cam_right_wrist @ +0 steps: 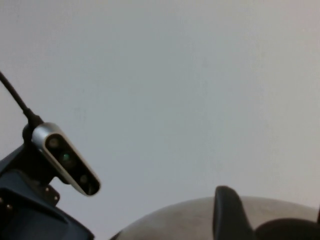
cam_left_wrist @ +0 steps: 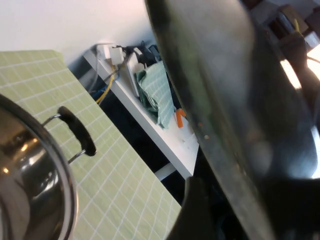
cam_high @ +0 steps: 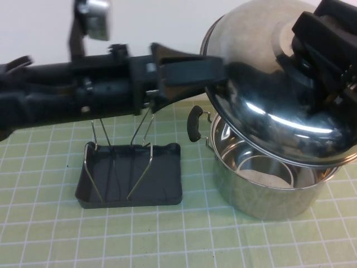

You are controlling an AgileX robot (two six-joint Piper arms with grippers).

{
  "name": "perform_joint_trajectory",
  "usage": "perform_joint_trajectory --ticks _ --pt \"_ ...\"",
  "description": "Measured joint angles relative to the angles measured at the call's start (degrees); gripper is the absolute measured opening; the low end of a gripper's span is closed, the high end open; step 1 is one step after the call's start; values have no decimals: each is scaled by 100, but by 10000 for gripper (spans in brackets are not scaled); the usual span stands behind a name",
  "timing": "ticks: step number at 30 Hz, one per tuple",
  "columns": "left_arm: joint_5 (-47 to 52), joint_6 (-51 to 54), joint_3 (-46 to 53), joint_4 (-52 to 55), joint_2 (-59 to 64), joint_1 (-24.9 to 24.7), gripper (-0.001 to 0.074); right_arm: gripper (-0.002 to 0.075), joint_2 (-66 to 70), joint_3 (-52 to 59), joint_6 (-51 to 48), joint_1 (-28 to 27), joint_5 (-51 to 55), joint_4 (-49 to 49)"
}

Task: Put pot lid on rack
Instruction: Hand over the pot lid

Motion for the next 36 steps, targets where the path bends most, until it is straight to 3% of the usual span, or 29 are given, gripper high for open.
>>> perform_joint_trajectory --ticks 8,10,12,14,19,22,25,30,36 --pt "-686 78 -847 -65 592 -887 482 335 0 10 -46 -10 60 0" --pt "-721 107 -1006 -112 702 -983 412 335 0 10 -50 -10 152 0" --pt "-708 118 -1120 -133 770 -1035 271 335 0 22 -59 -10 270 -27" --pt "-606 118 -1181 -185 791 -1058 176 336 0 34 -59 -22 397 -27" --pt "-617 187 -1224 -179 803 -1073 171 342 13 34 202 -21 548 16" --pt "-555 453 -1224 -28 803 -1081 106 417 107 34 296 -21 689 21" --pt "-544 799 -1224 49 813 -1071 110 480 155 34 308 -21 714 8" --pt "-728 1068 -1224 239 718 -1081 110 504 159 24 308 -10 667 -5" --pt "-1714 877 -1224 1767 -101 -1081 110 505 113 24 240 -10 677 37"
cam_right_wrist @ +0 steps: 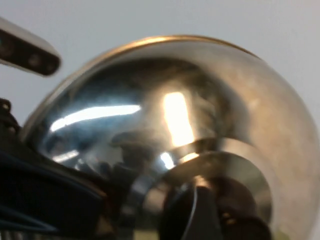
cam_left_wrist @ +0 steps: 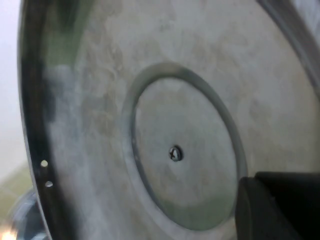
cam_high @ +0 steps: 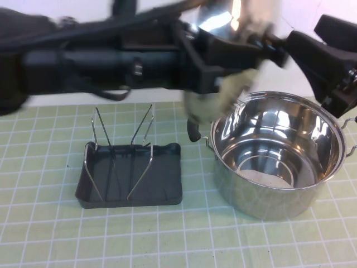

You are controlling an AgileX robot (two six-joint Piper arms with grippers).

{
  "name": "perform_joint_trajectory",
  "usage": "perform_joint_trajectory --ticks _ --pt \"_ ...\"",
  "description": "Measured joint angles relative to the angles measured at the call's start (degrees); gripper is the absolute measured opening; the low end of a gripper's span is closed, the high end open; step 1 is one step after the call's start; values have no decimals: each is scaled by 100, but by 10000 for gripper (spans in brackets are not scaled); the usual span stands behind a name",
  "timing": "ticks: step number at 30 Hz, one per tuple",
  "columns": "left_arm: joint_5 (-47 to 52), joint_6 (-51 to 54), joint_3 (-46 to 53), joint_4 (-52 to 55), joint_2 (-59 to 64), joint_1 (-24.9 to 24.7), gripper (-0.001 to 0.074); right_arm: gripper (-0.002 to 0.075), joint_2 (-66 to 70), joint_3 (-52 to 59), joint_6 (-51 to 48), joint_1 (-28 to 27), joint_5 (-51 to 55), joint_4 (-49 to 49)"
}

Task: Put pot lid on rack
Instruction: Hand over the pot lid, then place the pot lid on the pot rack

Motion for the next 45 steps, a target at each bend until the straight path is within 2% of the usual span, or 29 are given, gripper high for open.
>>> perform_joint_trajectory --ticks 4,10,13,15,19,24,33,45 --pt "-266 -521 0 1232 -688 0 110 505 -21 0 -71 0 0 283" --pt "-278 -2679 177 3904 -1249 0 110 505 -21 0 -335 0 74 498" --pt "-393 -3352 490 4527 -1264 0 110 506 -21 0 -399 0 74 508" --pt "-681 -3540 781 4570 -1179 12 110 506 -21 0 -409 0 74 522" --pt "-1442 -3605 1333 3962 -1023 12 110 506 -21 0 -479 0 86 532" --pt "-2064 -3556 1604 3644 -872 0 110 506 -21 0 -665 0 267 543" --pt "-2286 -3322 1604 3615 -447 0 110 506 -21 0 -710 0 608 543" --pt "-2289 -3310 1604 4192 -130 0 111 506 -21 0 -721 0 898 543"
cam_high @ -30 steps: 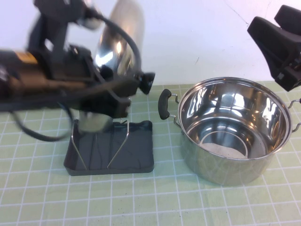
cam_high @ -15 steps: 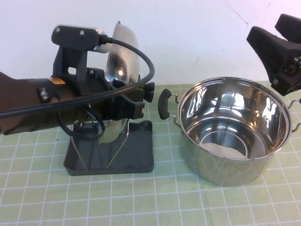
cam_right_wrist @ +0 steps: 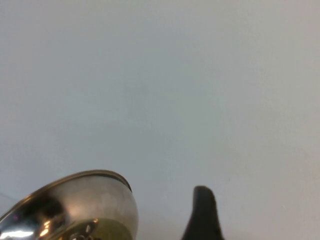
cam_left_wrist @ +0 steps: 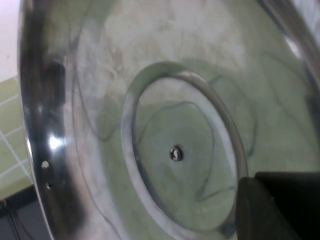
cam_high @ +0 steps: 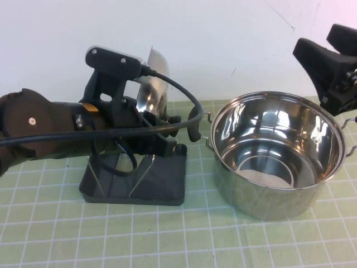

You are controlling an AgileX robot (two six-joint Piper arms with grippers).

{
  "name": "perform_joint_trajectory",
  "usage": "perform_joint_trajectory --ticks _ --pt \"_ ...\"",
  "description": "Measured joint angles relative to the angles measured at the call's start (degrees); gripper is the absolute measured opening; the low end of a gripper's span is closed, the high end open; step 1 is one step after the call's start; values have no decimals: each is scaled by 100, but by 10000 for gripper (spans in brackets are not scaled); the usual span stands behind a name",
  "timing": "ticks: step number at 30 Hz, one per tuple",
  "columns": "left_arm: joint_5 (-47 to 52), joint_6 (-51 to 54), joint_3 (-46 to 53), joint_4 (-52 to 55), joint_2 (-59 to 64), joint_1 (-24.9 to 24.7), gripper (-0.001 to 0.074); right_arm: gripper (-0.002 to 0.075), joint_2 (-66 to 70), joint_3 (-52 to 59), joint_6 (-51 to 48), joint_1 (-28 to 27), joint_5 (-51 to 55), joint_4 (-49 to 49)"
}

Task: Put pot lid on rack
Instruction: Place the pot lid on the pot rack

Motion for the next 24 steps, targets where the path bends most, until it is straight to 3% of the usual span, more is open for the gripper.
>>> perform_joint_trajectory --ticks 3,8,12,15,19,24 --pt "0 0 0 37 0 0 162 506 0 0 -8 0 66 0" --pt "0 0 0 136 0 0 342 506 0 0 -8 0 138 0" --pt "38 -167 0 497 -123 0 369 473 -42 0 3 0 316 -320" --pt "211 -648 0 1055 -480 0 301 386 -190 0 235 -10 597 -712" --pt "748 -1597 0 2412 -1114 0 84 223 -610 78 292 -10 794 -902" --pt "1414 -3013 376 4084 -1907 0 13 58 -1432 462 -140 -10 971 -952"
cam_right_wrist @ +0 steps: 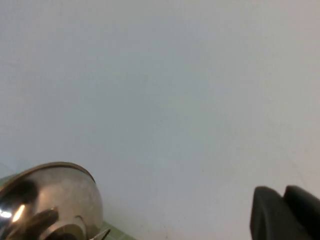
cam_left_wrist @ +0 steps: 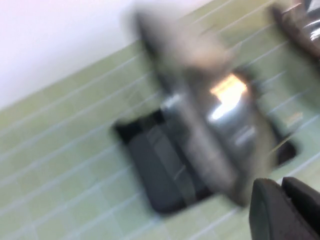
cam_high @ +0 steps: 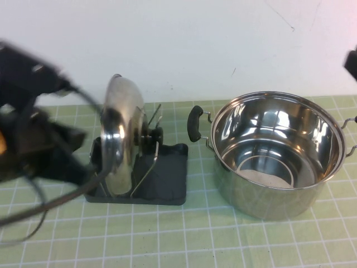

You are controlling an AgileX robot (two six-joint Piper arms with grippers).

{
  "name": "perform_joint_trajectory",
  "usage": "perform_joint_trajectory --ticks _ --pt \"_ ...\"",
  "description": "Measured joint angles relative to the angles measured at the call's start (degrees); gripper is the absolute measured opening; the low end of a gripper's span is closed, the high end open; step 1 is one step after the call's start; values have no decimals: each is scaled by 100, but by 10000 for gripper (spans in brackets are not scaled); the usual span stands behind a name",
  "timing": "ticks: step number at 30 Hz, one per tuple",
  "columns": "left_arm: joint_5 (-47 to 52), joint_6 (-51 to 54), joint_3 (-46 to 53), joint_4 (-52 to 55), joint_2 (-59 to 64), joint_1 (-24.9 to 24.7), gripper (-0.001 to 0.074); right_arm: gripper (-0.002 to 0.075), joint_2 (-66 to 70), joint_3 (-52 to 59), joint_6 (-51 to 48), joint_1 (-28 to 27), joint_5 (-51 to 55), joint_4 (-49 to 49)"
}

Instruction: Put pot lid on rack

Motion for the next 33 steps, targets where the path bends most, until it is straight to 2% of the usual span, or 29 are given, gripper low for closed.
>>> perform_joint_trajectory --ticks 4,8,13,23,33 --pt "15 -1171 935 776 -1020 0 4 11 -812 352 -73 0 554 0" --pt "26 -2169 1757 1131 -2186 0 2 2 -1656 618 -6 0 1274 11" --pt "326 -3043 2438 1576 -3582 0 2 -1 -2742 852 47 0 1543 11" --pt "1493 -3338 2810 1698 -5286 0 1 -1 -3571 865 502 0 3167 -35" --pt "1783 -3351 2845 1660 -5452 0 1 -1 -3571 865 668 0 3452 114"
